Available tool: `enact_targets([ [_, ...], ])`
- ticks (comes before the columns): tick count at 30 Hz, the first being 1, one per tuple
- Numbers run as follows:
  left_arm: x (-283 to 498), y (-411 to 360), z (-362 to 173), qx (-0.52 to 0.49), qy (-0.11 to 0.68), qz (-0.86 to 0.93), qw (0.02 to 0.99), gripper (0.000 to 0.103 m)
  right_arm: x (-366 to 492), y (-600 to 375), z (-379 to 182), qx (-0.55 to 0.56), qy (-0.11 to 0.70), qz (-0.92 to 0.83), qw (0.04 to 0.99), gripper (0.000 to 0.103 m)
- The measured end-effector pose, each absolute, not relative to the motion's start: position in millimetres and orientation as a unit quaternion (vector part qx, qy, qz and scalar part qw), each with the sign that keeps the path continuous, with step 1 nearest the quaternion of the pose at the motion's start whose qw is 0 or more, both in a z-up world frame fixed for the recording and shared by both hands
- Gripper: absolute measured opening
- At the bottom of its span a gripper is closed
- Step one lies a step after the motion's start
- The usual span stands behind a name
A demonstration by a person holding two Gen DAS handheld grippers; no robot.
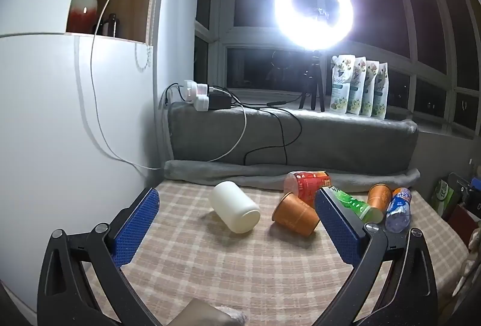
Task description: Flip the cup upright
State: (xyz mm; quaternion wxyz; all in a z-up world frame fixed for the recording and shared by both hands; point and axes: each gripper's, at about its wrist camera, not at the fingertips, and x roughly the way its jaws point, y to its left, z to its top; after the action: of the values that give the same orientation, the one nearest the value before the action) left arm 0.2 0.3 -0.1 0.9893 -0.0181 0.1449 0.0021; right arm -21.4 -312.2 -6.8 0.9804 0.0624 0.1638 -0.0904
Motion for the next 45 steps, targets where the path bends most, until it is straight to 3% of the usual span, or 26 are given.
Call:
enact_targets([
  [45, 3, 0, -7, -0.014, 0.151, 0.004, 0.988, 0.102, -27, -299, 6, 0.029, 0.133, -0.101, 0.986, 0.103],
])
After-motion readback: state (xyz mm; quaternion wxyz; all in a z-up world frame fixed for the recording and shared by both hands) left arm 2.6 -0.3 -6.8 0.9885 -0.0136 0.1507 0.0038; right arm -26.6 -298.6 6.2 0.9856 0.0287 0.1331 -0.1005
